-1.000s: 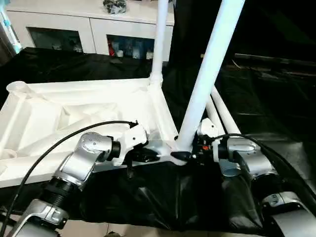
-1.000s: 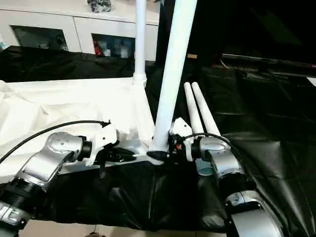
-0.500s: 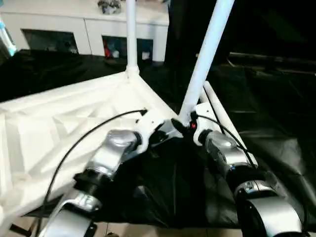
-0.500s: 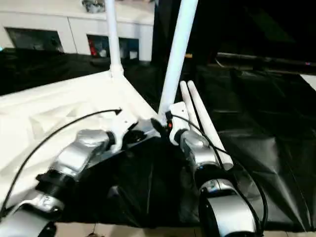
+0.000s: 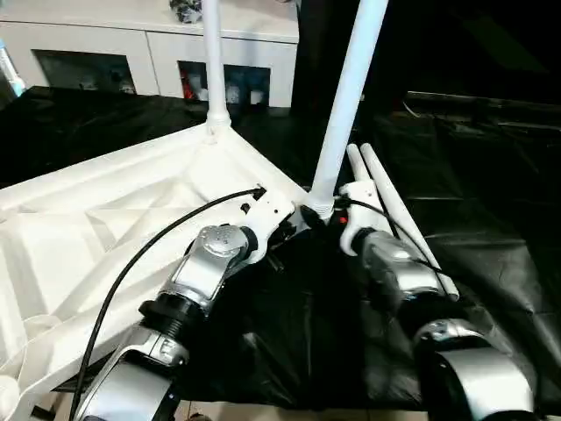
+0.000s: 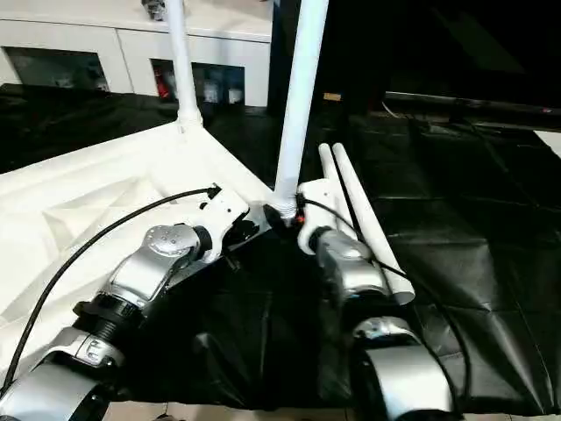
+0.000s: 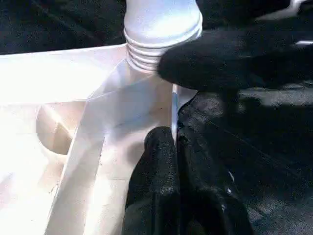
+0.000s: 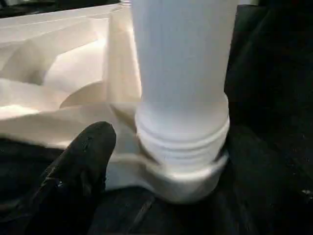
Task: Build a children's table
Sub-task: Rotate leg to tighten, then rotate table base
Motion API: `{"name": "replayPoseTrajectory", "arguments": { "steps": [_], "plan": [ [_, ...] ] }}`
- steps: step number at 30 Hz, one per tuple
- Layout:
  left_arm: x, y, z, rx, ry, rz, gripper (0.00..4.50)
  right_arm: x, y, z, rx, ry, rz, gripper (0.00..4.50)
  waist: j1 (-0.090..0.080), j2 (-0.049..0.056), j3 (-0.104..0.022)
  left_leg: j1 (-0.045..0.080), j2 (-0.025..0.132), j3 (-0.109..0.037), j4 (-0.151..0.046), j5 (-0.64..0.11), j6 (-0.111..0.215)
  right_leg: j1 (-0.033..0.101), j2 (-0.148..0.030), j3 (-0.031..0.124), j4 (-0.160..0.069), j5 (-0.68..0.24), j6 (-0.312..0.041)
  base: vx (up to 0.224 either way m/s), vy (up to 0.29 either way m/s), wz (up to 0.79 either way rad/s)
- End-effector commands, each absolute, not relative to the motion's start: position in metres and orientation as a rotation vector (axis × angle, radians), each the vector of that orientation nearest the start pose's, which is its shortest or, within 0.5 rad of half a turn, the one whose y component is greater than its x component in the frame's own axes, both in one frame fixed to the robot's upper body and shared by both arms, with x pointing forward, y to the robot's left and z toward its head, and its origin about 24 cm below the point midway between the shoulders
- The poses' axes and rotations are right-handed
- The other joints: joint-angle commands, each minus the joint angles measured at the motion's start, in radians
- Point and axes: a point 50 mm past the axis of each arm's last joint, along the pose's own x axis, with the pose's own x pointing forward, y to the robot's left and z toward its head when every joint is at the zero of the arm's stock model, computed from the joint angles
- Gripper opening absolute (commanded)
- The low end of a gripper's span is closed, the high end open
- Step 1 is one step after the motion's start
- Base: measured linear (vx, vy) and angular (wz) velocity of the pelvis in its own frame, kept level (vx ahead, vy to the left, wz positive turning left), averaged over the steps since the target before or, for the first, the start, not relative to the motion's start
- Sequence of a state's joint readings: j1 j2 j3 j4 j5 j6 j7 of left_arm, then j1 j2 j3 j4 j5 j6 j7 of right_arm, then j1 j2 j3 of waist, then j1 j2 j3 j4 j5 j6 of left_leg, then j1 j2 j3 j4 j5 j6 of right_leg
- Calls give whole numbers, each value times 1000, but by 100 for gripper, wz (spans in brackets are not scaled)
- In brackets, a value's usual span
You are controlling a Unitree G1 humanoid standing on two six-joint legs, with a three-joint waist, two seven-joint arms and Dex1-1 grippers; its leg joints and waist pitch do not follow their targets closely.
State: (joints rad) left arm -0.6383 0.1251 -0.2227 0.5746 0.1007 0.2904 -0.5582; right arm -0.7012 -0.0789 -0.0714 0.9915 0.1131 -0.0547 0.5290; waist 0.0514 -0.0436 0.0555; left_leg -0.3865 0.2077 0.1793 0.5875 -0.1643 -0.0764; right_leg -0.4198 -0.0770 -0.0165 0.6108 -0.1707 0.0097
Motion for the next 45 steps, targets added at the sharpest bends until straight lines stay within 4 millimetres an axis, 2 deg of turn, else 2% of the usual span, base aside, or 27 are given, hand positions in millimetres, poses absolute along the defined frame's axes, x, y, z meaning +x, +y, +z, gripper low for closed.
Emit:
{"name": "replayPoseTrajectory", "arguments": {
  "steps": [1,3,4,6,7,9,11,12,15,16,17,18,19,20,21,22,26,28,29,31,32,33,37,42,45],
  "plan": [
    [348,76,77,279,237,-775,59,357,-118,43,73,202,615,395,8,-4,-72,15,12,4,-67,-234,36,49,-44,16,-71,-203,-212,0,0,0],
    [348,78,78,299,225,-770,67,357,-121,45,68,193,613,395,8,-2,-71,14,14,3,-68,-226,38,48,-42,15,-68,-172,-225,0,0,0],
    [348,82,79,313,218,-750,81,358,-124,46,62,190,605,395,7,-4,-71,14,15,4,-67,-223,41,49,-41,15,-68,-163,-226,0,0,0],
    [349,101,84,331,216,-680,81,357,-128,49,44,180,605,395,7,-3,-73,12,15,3,-66,-195,48,53,-41,14,-60,-123,-230,0,0,0],
    [350,121,89,346,229,-604,81,356,-130,49,26,181,613,395,4,-3,-73,14,15,4,-64,-187,51,52,-39,14,-58,-109,-234,0,0,0],
    [350,128,90,349,234,-580,81,355,-130,48,21,182,615,395,3,1,-71,16,14,5,-64,-188,51,50,-37,14,-60,-117,-231,0,0,0],
    [351,157,97,370,243,-465,81,351,-128,47,11,193,642,395,1,2,-70,19,13,7,-64,-206,42,46,-34,15,-63,-142,-229,0,0,0],
    [351,161,98,374,244,-448,81,351,-128,46,10,194,649,395,2,3,-69,21,15,6,-67,-218,35,46,-34,15,-63,-156,-226,0,0,0],
    [347,223,113,453,270,-221,81,337,-115,45,4,210,792,395,3,5,-68,19,14,2,-71,-236,24,46,-31,14,-62,-165,-207,0,0,0],
    [344,236,116,471,284,-176,81,334,-112,44,4,219,828,395,-3,5,-68,15,13,-1,-73,-237,19,50,-31,14,-60,-164,-196,0,0,0],
    [343,239,116,475,287,-166,81,333,-111,44,5,221,836,395,-5,8,-69,16,12,-2,-73,-234,17,51,-31,14,-58,-157,-196,0,0,0],
    [337,258,119,504,316,-107,81,329,-107,43,-5,232,878,395,-10,9,-67,18,14,-2,-73,-241,15,46,-31,15,-61,-161,-200,0,0,0],
    [334,264,120,515,328,-88,81,327,-106,43,-12,234,889,395,-11,8,-65,19,14,-3,-74,-252,12,44,-33,14,-61,-183,-205,0,0,0],
    [329,273,121,533,350,-59,81,325,-104,42,-19,242,904,395,-10,10,-64,22,15,-2,-75,-264,9,39,-33,16,-64,-196,-206,0,0,0],
    [327,278,121,544,362,-44,81,324,-103,42,-20,248,912,395,-7,6,-64,24,17,-2,-74,-271,8,38,-34,15,-65,-205,-207,0,0,0],
    [321,291,121,567,393,0,81,322,-100,39,-34,276,918,395,-5,12,-62,23,16,-3,-77,-277,-1,35,-33,16,-63,-214,-206,0,0,0],
    [302,322,117,647,482,90,81,319,-94,32,-82,350,934,395,-1,9,-60,27,16,-5,-81,-316,-20,29,-32,17,-68,-251,-190,0,0,0],
    [295,327,112,643,527,84,66,318,-94,32,-88,370,937,395,5,11,-58,31,17,-6,-84,-343,-34,25,-33,19,-68,-263,-185,0,0,0],
    [292,327,109,640,541,74,56,318,-94,32,-94,374,936,395,6,5,-57,31,17,-5,-84,-348,-35,24,-33,19,-70,-266,-184,0,0,0],
    [287,326,104,634,574,43,47,318,-95,31,-107,391,933,395,14,4,-58,31,18,-7,-86,-352,-39,25,-37,21,-69,-274,-179,0,0,0],
    [286,326,102,632,582,36,42,318,-95,31,-108,396,932,377,14,5,-57,29,18,-7,-86,-350,-40,24,-36,21,-69,-276,-177,0,0,0],
    [282,323,98,626,612,9,34,318,-95,30,-112,413,930,367,17,5,-58,32,17,-7,-86,-354,-44,23,-37,21,-69,-277,-175,0,0,0],
    [275,316,89,618,686,-91,3,321,-93,28,-105,440,893,335,16,-1,-58,29,15,-9,-87,-352,-49,25,-37,21,-68,-273,-172,0,0,0],
    [270,305,88,606,730,-232,0,327,-86,28,-101,444,864,297,12,-6,-59,26,14,-8,-86,-333,-50,26,-38,21,-65,-261,-179,0,0,0],
    [268,300,91,621,752,-332,0,331,-80,28,-113,440,866,276,12,-3,-61,28,14,-7,-85,-315,-50,26,-37,21,-62,-235,-187,0,0,0]
  ]
}}
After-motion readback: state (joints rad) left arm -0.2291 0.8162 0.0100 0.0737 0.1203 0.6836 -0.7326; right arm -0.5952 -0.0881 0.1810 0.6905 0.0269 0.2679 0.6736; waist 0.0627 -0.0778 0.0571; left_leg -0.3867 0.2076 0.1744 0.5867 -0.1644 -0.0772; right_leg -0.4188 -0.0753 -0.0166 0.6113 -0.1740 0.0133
